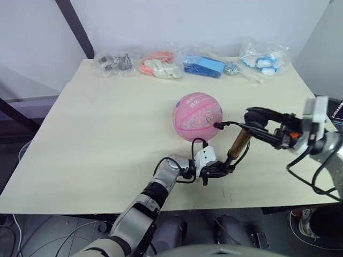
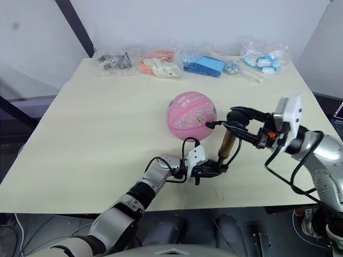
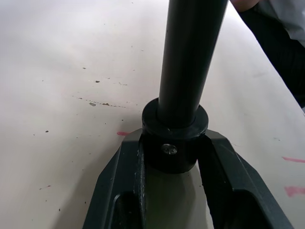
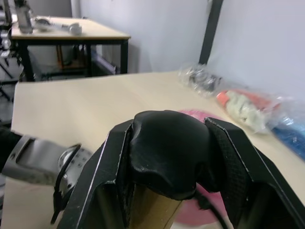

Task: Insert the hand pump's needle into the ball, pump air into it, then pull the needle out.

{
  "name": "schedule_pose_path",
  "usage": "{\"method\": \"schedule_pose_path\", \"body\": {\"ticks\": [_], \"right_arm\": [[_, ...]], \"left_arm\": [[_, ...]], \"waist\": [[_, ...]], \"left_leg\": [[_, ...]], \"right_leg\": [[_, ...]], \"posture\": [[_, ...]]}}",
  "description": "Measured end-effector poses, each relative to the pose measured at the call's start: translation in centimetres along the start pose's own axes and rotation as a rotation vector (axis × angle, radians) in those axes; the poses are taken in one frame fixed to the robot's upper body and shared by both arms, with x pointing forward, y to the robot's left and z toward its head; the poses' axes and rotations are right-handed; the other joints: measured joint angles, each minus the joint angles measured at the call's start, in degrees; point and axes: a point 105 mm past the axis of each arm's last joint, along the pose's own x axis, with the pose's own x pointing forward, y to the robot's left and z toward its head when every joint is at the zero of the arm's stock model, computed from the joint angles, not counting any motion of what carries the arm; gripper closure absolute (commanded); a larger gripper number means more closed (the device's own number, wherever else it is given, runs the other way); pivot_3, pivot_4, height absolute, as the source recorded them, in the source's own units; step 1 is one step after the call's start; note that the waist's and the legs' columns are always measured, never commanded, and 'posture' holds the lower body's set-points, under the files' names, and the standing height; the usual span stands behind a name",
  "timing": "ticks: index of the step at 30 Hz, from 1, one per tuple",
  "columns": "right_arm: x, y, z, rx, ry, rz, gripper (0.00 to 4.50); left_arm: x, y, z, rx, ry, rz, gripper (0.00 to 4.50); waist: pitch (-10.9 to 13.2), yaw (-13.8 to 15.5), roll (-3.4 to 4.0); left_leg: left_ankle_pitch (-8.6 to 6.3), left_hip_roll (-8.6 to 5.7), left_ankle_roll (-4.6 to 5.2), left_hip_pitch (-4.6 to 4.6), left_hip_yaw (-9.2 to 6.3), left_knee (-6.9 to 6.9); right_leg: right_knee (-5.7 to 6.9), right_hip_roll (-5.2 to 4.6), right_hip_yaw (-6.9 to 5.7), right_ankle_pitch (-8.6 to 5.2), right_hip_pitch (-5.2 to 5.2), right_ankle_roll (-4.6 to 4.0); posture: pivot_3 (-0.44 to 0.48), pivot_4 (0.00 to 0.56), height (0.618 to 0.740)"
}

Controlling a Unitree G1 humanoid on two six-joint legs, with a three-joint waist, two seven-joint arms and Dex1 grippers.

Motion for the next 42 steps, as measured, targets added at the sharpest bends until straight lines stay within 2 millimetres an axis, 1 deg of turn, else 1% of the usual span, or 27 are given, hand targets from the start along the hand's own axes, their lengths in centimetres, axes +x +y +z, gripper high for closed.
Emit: {"method": "schedule_pose_path", "body": {"ticks": [7,9,10,11,16,17,19,22,26,27,29,32,37,40,41,42], "right_arm": [[1.0,1.5,-3.6,-0.015,0.098,-0.004,2.59],[1.0,1.6,-4.1,-0.013,0.111,-0.005,2.59],[1.0,1.7,-4.7,-0.004,0.131,-0.007,2.59],[1.0,1.7,-4.7,-0.004,0.132,-0.007,2.59],[0.2,0.8,-3.2,0.032,0.092,-0.004,2.59],[0.1,0.5,-2.6,0.034,0.077,-0.001,2.59],[-0.3,-0.4,-0.6,0.019,0.027,0.005,2.59],[-1.0,-1.1,1.4,0.011,-0.013,0.019,2.59],[-1.5,-1.7,3.1,0.004,-0.043,0.019,2.59],[-1.7,-1.9,3.8,-0.007,-0.055,0.024,2.59],[-1.7,-2.1,4.3,-0.011,-0.067,0.026,2.59],[-1.8,-2.4,4.7,-0.004,-0.082,0.023,2.59],[-1.8,-2.4,4.6,0.001,-0.078,0.016,2.59],[-1.8,-1.5,3.4,-0.014,-0.06,0.014,2.59],[-1.7,-1.0,2.4,-0.017,-0.037,0.019,2.59],[-1.5,-0.8,1.9,-0.016,-0.032,0.017,2.59]], "left_arm": [[0.0,-0.1,-0.1,-0.002,0.004,-0.002,3.42],[0.0,-0.1,-0.1,-0.002,0.005,-0.002,3.42],[0.0,-0.1,-0.1,-0.003,0.004,-0.003,3.42],[0.0,-0.1,-0.1,-0.003,0.004,-0.004,3.42],[0.0,-0.2,0.1,-0.008,0.008,-0.019,3.42],[0.0,-0.2,0.2,-0.01,0.01,-0.022,3.42],[0.1,-0.2,0.2,-0.012,0.016,-0.027,3.42],[0.1,-0.2,0.3,-0.013,0.02,-0.031,3.42],[0.1,-0.2,0.3,-0.014,0.021,-0.032,3.42],[0.1,-0.2,0.3,-0.013,0.022,-0.031,3.42],[0.1,-0.2,0.3,-0.013,0.022,-0.031,3.42],[0.1,-0.2,0.3,-0.012,0.021,-0.034,3.42],[0.1,-0.2,0.4,-0.012,0.021,-0.036,3.42],[0.1,-0.2,0.3,-0.012,0.024,-0.034,3.42],[0.1,-0.1,0.2,-0.011,0.027,-0.03,3.42],[0.1,-0.1,0.2,-0.011,0.029,-0.028,3.42]], "waist": [[-0.28,0.01,-0.1],[-0.28,0.0,-0.09],[-0.28,0.02,-0.09],[-0.28,0.03,-0.09],[-0.13,0.03,0.02],[-0.1,0.02,0.08],[-0.03,0.08,0.15],[0.01,0.1,0.14],[0.03,0.11,0.14],[0.06,0.1,0.13],[0.09,0.11,0.12],[0.18,0.11,0.1],[0.19,0.11,0.1],[0.09,0.12,0.0],[0.08,0.1,0.0],[0.02,0.04,-0.06]], "left_leg": [[0.0,0.0,-0.01,-0.01,-0.03,0.0],[0.0,0.0,-0.01,-0.01,-0.02,0.0],[0.0,0.0,-0.01,-0.02,-0.04,-0.01],[0.0,0.0,-0.01,-0.02,-0.04,-0.01],[0.01,-0.03,-0.02,-0.16,-0.03,-0.01],[0.01,-0.03,-0.03,-0.18,-0.02,-0.01],[0.0,-0.05,-0.02,-0.22,-0.03,-0.01],[-0.01,-0.04,0.0,-0.23,-0.06,-0.03],[-0.01,-0.04,0.01,-0.23,-0.04,-0.02],[-0.01,-0.04,0.01,-0.24,-0.03,-0.02],[-0.01,-0.04,0.01,-0.23,-0.03,-0.02],[-0.01,-0.04,0.01,-0.25,-0.03,-0.02],[0.0,-0.05,0.0,-0.26,-0.03,-0.02],[-0.01,-0.02,-0.01,-0.19,-0.08,-0.04],[-0.01,-0.03,-0.01,-0.09,-0.04,-0.03],[-0.01,-0.03,0.0,-0.04,-0.02,-0.03]], "right_leg": [[0.0,0.02,0.0,0.01,0.0,-0.03],[0.0,0.02,0.01,0.01,0.0,-0.02],[0.0,0.03,0.0,0.01,-0.01,-0.03],[0.0,0.03,0.0,0.01,-0.01,-0.03],[-0.04,0.0,0.01,0.02,-0.04,-0.05],[-0.04,-0.01,0.03,0.02,-0.06,-0.05],[-0.05,-0.04,0.01,0.02,-0.09,-0.05],[-0.06,-0.04,-0.02,0.02,-0.09,-0.05],[-0.06,-0.07,-0.01,0.02,-0.09,-0.05],[-0.06,-0.07,-0.01,0.02,-0.09,-0.05],[-0.05,-0.07,-0.01,0.02,-0.09,-0.05],[-0.05,-0.08,-0.01,0.02,-0.1,-0.05],[-0.05,-0.1,0.0,0.03,-0.12,-0.05],[-0.05,-0.1,-0.06,0.02,-0.05,-0.05],[-0.05,-0.09,-0.02,0.02,-0.01,-0.04],[-0.05,-0.09,-0.01,0.01,-0.01,-0.03]], "posture": [[0.0,0.15,0.74],[0.0,0.15,0.74],[0.0,0.15,0.74],[0.0,0.15,0.74],[0.0,0.15,0.74],[0.0,0.15,0.74],[0.0,0.15,0.74],[0.0,0.15,0.74],[0.0,0.15,0.74],[0.0,0.15,0.74],[0.0,0.15,0.74],[0.0,0.15,0.74],[0.0,0.15,0.74],[0.0,0.15,0.74],[0.0,0.15,0.74],[0.0,0.15,0.74]]}}
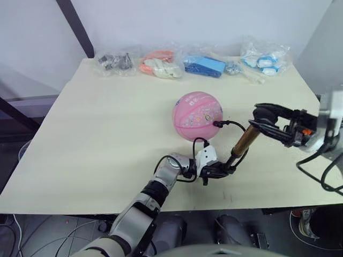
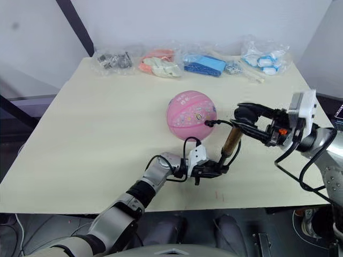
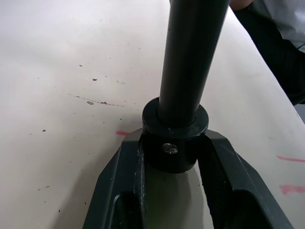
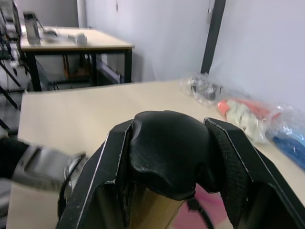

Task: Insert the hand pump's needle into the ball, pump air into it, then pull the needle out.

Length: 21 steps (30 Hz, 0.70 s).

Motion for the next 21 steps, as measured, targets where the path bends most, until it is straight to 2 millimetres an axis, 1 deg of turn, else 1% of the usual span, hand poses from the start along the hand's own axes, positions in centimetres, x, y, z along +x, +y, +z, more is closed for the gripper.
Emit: {"method": "schedule_pose_path", "body": {"ticks": [3,5,9,10,12,17,21], "right_arm": [[0.6,0.8,-1.8,-0.007,0.031,0.008,2.59],[0.8,1.1,-2.4,-0.011,0.047,0.01,2.59],[0.9,1.9,-4.2,-0.012,0.079,0.007,2.59],[0.8,2.0,-4.8,-0.007,0.089,0.001,2.59],[0.8,2.2,-5.4,-0.005,0.105,0.002,2.59],[0.9,2.5,-6.6,-0.009,0.146,0.008,2.59],[0.3,1.9,-5.9,-0.009,0.14,0.007,2.59]], "left_arm": [[0.1,0.0,-0.1,0.006,0.007,0.004,3.42],[0.1,0.0,-0.1,0.006,0.008,0.004,3.42],[0.0,-0.1,0.0,0.011,0.008,-0.001,3.42],[0.0,-0.1,0.0,0.012,0.008,-0.002,3.42],[0.1,-0.1,0.0,0.013,0.008,-0.003,3.42],[0.1,-0.2,0.1,0.013,0.007,-0.015,3.42],[0.3,-0.4,0.2,0.014,0.005,-0.025,3.42]], "waist": [[-0.07,-0.03,0.02],[-0.11,-0.01,0.02],[-0.27,0.0,0.05],[-0.28,0.01,0.05],[-0.27,0.02,0.05],[-0.27,0.04,0.06],[-0.23,0.11,0.07]], "left_leg": [[0.0,0.0,0.0,0.03,0.01,0.01],[0.01,0.02,0.0,0.03,-0.01,0.01],[0.02,0.01,-0.04,0.03,-0.03,0.0],[0.11,0.0,-0.2,0.01,-0.03,0.0],[0.13,0.0,-0.23,0.0,-0.03,0.0],[0.11,0.0,-0.19,-0.03,-0.04,-0.01],[0.13,-0.03,-0.22,-0.13,-0.04,-0.02]], "right_leg": [[0.02,0.06,0.01,-0.04,0.01,0.06],[0.03,0.09,-0.01,-0.04,0.01,0.06],[0.02,0.09,-0.01,-0.01,0.01,0.01],[0.01,0.09,0.0,0.0,0.01,0.0],[0.0,0.08,0.0,0.0,0.01,0.0],[0.0,0.08,-0.01,-0.01,0.0,0.0],[-0.08,0.05,0.0,0.0,-0.01,-0.01]], "posture": [[0.0,0.15,0.74],[0.0,0.15,0.74],[0.0,0.15,0.74],[0.0,0.15,0.74],[0.0,0.15,0.74],[0.0,0.15,0.74],[0.0,0.15,0.74]]}}
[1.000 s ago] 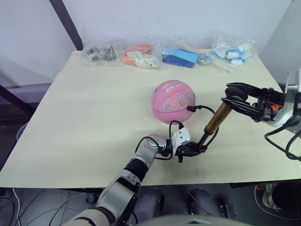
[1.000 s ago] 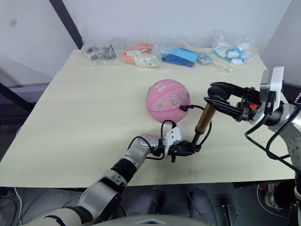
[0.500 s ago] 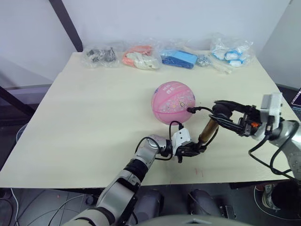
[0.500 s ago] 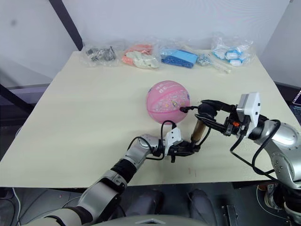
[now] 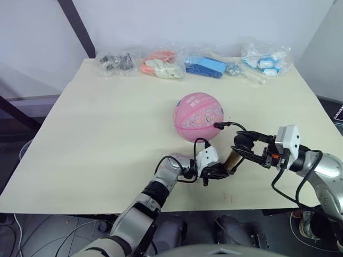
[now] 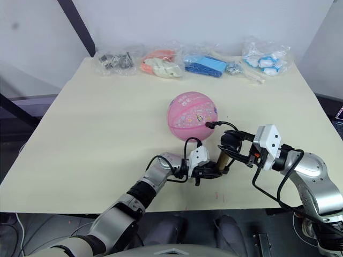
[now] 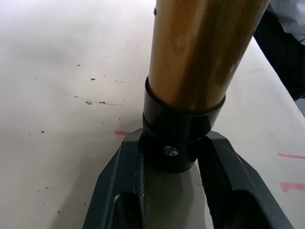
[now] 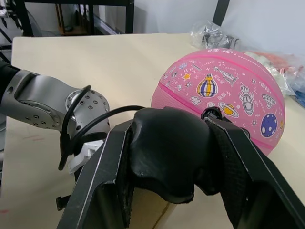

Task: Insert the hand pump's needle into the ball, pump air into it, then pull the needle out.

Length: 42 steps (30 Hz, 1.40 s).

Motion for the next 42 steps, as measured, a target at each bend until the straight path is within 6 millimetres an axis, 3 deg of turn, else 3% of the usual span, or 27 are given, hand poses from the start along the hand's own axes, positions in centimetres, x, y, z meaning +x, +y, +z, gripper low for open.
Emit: {"method": "schedule_pose_path", "body": {"ticks": [3,15,25,30,32,42], "right_arm": [[-0.3,-0.3,0.2,0.016,-0.004,0.0,2.59],[-1.7,-3.2,6.2,0.008,-0.143,-0.001,2.59],[-2.0,-4.9,9.2,0.02,-0.24,-0.035,2.59],[-1.9,-3.5,8.1,0.036,-0.228,-0.042,2.59],[-1.4,-2.7,6.4,0.035,-0.194,-0.038,2.59],[0.6,-0.2,1.6,0.02,-0.114,-0.024,2.59]], "left_arm": [[0.0,0.0,0.0,0.0,-0.002,-0.002,3.42],[0.2,-0.1,0.4,0.002,-0.017,-0.007,3.42],[0.2,-0.1,0.6,0.004,-0.024,-0.007,3.42],[0.1,-0.2,0.4,0.002,-0.019,-0.007,3.42],[0.0,-0.1,0.3,0.004,-0.014,-0.004,3.42],[-0.1,0.0,0.1,0.007,-0.005,0.001,3.42]], "waist": [[0.07,0.05,0.04],[0.54,0.12,0.23],[0.74,0.06,0.26],[0.63,0.01,0.16],[0.6,-0.07,0.14],[0.3,-0.17,0.03]], "left_leg": [[-0.01,-0.01,0.01,-0.05,-0.01,0.0],[0.0,-0.05,0.03,-0.26,-0.03,0.03],[0.0,-0.05,0.02,-0.44,-0.05,0.04],[0.0,-0.04,0.02,-0.35,-0.07,0.03],[0.0,-0.05,0.02,-0.21,-0.02,0.04],[0.0,0.0,0.01,0.09,0.01,0.02]], "right_leg": [[-0.07,-0.01,-0.02,0.01,0.0,-0.01],[-0.09,-0.1,-0.08,0.02,-0.14,-0.01],[-0.09,-0.33,-0.12,0.03,-0.31,-0.03],[-0.09,-0.34,-0.15,0.02,-0.24,-0.03],[-0.09,-0.3,-0.11,0.02,-0.12,-0.02],[0.05,-0.03,-0.04,0.0,0.0,0.0]], "posture": [[0.0,0.15,0.74],[0.0,0.15,0.74],[0.0,0.15,0.74],[0.0,0.15,0.74],[0.0,0.15,0.74],[0.0,0.15,0.74]]}}
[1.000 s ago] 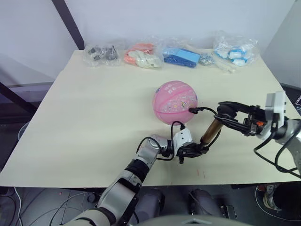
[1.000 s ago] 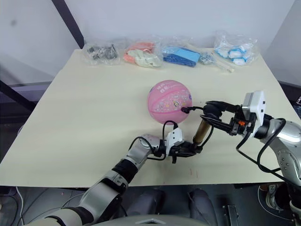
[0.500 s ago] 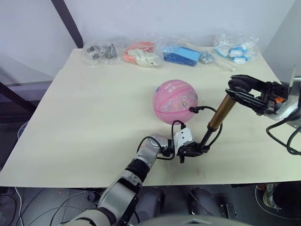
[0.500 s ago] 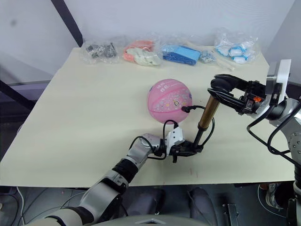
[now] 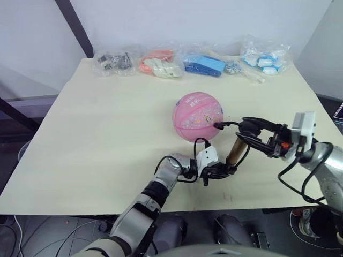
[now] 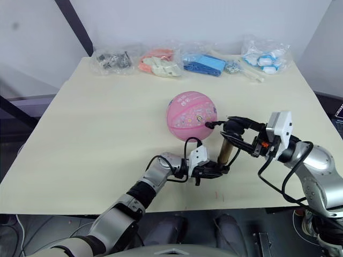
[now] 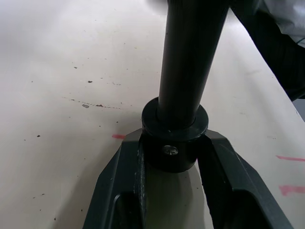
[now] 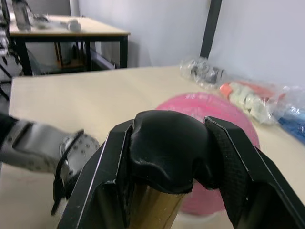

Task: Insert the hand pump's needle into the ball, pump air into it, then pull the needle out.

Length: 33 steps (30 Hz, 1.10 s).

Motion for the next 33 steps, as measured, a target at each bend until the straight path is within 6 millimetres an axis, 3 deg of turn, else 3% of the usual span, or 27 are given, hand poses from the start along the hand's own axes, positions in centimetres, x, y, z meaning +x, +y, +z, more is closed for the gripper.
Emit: {"method": "schedule_pose_path", "body": {"ticks": [5,13,15,19,25,33], "right_arm": [[-0.1,0.7,-1.2,0.007,0.036,0.005,2.59],[-0.6,0.3,-0.3,0.018,0.074,0.036,2.59],[-0.9,-0.4,0.9,0.055,0.075,0.051,2.59],[-1.5,-1.6,5.8,-0.001,-0.012,0.083,2.59],[-2.4,-2.6,9.8,0.014,-0.093,0.099,2.59],[-2.6,-3.1,10.1,0.051,-0.084,0.104,2.59]], "left_arm": [[-0.1,-0.1,-0.1,0.018,-0.007,-0.001,3.42],[-0.3,-0.2,-0.3,0.053,-0.021,-0.018,3.42],[-0.3,-0.1,-0.2,0.069,-0.027,-0.021,3.42],[-0.3,0.0,-0.2,0.082,-0.032,-0.024,3.42],[-0.4,0.1,-0.2,0.091,-0.036,-0.022,3.42],[-0.4,0.1,-0.3,0.099,-0.043,-0.014,3.42]], "waist": [[-0.02,-0.01,-0.01],[0.01,0.03,-0.02],[0.19,0.02,0.18],[0.25,0.07,0.18],[0.27,0.06,0.15],[0.26,0.05,0.15]], "left_leg": [[0.0,0.0,0.0,0.0,0.02,0.0],[0.0,0.0,0.0,-0.1,0.01,-0.01],[0.0,-0.05,0.02,-0.2,0.09,0.03],[-0.01,-0.02,0.02,-0.24,0.02,0.01],[0.0,-0.03,0.02,-0.25,0.05,0.03],[0.0,-0.02,0.02,-0.25,0.08,0.05]], "right_leg": [[0.0,0.0,0.04,0.0,0.0,0.0],[-0.04,-0.01,0.03,0.0,-0.03,-0.01],[-0.03,-0.08,0.1,0.02,-0.11,-0.01],[-0.03,-0.1,0.02,0.02,-0.14,-0.02],[-0.01,-0.28,0.01,0.02,-0.14,-0.02],[0.09,-0.3,0.03,0.02,-0.17,-0.02]], "posture": [[0.0,0.15,0.74],[0.0,0.15,0.74],[0.0,0.15,0.74],[0.0,0.15,0.74],[0.0,0.15,0.74],[0.0,0.15,0.74]]}}
